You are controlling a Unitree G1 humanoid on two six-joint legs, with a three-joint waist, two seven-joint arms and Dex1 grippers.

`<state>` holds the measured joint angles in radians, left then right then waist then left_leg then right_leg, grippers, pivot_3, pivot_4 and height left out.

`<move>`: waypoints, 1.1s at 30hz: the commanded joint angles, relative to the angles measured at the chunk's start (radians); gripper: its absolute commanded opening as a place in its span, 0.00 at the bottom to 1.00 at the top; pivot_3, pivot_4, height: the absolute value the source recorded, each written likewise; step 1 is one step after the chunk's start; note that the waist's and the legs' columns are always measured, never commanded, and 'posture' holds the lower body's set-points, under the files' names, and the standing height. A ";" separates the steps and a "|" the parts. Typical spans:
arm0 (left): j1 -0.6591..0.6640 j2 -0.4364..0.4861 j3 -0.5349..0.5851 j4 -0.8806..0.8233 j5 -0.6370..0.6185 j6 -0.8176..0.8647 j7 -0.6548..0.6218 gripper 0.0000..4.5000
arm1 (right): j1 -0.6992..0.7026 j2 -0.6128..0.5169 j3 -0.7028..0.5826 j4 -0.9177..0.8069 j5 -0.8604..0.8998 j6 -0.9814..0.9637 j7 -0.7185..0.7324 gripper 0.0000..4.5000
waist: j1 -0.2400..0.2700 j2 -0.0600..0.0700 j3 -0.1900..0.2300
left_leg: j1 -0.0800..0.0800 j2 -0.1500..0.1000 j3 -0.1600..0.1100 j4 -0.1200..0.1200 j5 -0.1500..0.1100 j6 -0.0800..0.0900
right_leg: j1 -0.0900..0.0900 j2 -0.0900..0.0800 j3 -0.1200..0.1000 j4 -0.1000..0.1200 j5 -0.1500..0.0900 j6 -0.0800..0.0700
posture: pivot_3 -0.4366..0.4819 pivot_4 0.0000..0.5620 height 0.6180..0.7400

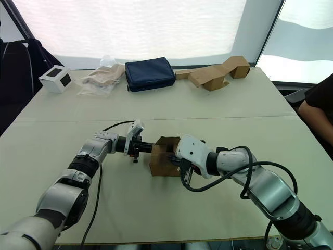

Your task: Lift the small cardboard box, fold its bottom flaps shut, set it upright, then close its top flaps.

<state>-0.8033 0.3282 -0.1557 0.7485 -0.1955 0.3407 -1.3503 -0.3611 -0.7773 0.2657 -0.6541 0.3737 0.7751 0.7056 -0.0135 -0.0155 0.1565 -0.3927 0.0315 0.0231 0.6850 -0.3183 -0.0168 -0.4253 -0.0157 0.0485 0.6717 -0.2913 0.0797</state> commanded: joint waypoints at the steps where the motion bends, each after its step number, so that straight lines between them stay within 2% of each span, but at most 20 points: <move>1: 0.022 0.005 0.015 -0.082 -0.018 0.018 0.013 0.00 | -0.001 0.010 -0.007 0.015 -0.019 -0.040 0.015 0.00 | 0.000 0.000 0.000 | 0.000 0.000 0.000 0.000 0.000 0.000 | 0.000 0.000 0.000 0.000 0.000 0.000 | 0.48 0.27 1.00; 11: 0.043 0.016 0.040 -0.107 -0.017 0.020 0.090 0.00 | -0.001 0.049 0.006 0.059 -0.032 -0.061 0.042 0.00 | 0.000 0.000 0.000 | 0.000 0.000 0.000 0.000 0.000 0.000 | 0.000 0.000 0.000 0.000 0.000 0.000 | 0.48 0.27 1.00; 16: 0.026 0.085 0.117 -0.136 -0.051 0.034 0.133 0.00 | 0.000 0.063 -0.016 0.053 -0.017 -0.054 0.049 0.00 | -0.004 0.000 0.000 | 0.000 0.000 0.000 0.000 0.000 0.000 | 0.000 0.000 0.000 0.001 0.000 0.000 | 0.48 0.27 1.00; 19: 0.066 0.141 0.127 -0.294 -0.091 0.092 0.106 0.00 | -0.001 0.063 -0.025 0.056 -0.013 -0.053 0.054 0.00 | -0.002 0.000 0.000 | 0.000 0.001 0.000 0.000 0.000 0.000 | 0.000 0.000 0.000 0.001 0.000 0.000 | 0.48 0.27 1.00; 23: 0.199 0.265 0.131 -0.649 -0.208 0.284 0.043 0.00 | 0.002 0.066 -0.032 0.070 -0.014 -0.062 0.057 0.00 | -0.003 0.000 0.000 | 0.000 0.001 0.000 0.000 0.000 0.000 | 0.000 -0.003 0.001 0.001 0.000 0.000 | 0.48 0.27 1.00; 26: 0.282 0.318 0.118 -0.807 -0.253 0.363 0.056 0.00 | -0.002 0.070 -0.030 0.095 -0.024 -0.078 0.062 0.00 | -0.003 0.000 0.000 | 0.001 0.001 0.000 0.000 0.000 0.000 | 0.000 -0.006 0.001 0.001 0.000 0.000 | 0.48 0.27 1.00; 33: 0.340 0.276 0.095 -0.939 -0.309 0.432 0.155 0.00 | -0.014 0.079 -0.019 0.125 -0.040 -0.100 0.071 0.00 | 0.001 0.000 0.000 | 0.001 0.000 0.000 0.000 0.001 -0.001 | 0.001 -0.004 0.001 0.002 0.000 0.000 | 0.48 0.27 1.00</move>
<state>-0.4606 0.6088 -0.0636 -0.1423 -0.4744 0.7623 -1.2209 -0.3625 -0.7027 0.2586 -0.5219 0.3416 0.6932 0.7731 -0.0128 -0.0154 0.1564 -0.3917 0.0316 0.0235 0.6848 -0.3177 -0.0180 -0.4244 -0.0196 0.0491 0.6731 -0.2913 0.0797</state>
